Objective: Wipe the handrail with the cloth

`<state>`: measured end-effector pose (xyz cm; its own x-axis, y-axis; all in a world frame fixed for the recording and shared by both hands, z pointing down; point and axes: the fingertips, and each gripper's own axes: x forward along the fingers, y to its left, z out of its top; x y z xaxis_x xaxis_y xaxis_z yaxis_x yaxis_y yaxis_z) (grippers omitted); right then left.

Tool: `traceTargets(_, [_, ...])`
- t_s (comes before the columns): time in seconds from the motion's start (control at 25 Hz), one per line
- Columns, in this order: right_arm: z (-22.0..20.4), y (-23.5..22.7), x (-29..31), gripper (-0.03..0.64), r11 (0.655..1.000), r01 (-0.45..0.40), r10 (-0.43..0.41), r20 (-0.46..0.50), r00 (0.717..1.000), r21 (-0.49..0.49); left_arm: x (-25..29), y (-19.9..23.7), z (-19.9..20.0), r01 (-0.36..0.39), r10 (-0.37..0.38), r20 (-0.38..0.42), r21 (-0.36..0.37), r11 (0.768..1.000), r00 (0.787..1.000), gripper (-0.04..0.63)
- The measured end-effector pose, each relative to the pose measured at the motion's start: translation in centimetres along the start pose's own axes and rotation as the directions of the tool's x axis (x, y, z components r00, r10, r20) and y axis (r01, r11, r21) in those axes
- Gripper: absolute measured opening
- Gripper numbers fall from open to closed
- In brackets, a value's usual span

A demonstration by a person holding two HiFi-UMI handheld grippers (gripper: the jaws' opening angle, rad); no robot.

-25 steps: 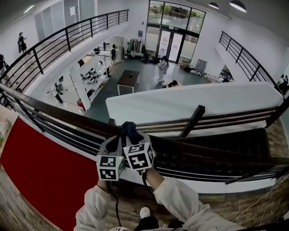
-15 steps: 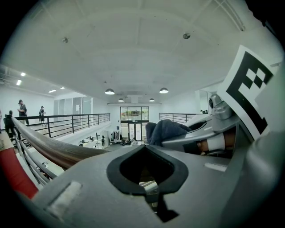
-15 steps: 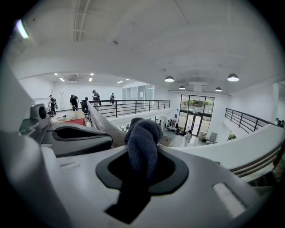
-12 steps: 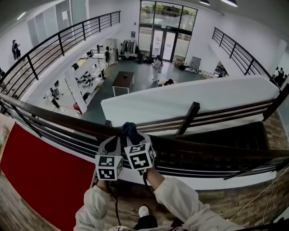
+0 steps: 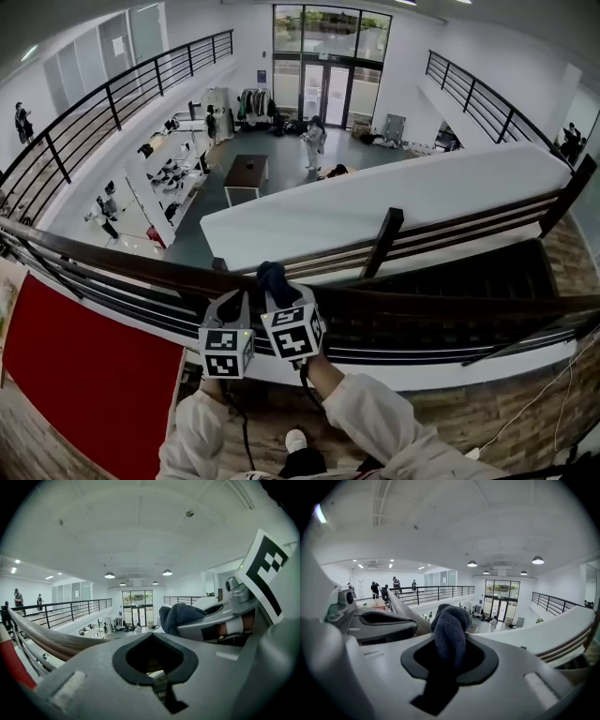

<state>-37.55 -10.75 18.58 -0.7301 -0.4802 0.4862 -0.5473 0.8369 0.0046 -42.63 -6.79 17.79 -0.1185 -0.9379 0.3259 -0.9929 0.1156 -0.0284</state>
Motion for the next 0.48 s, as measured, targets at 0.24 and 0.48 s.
traceTargets(0.24, [-1.0, -3.1, -2.0, 0.094, 0.999, 0.025, -0.026, 0.008, 1.0, 0.026, 1.1, -3.6, 0.4, 0.032, -0.032, -0.008, 0.01, 0.999, 0.999, 0.003])
traceTargets(0.48, [-2.0, -6.2, -4.2, 0.094, 0.997, 0.057, -0.058, 0.011, 0.998, 0.047, 1.8, -7.1, 1.5, 0.065, -0.065, 0.0, 0.044, 0.997, 0.998, 0.003])
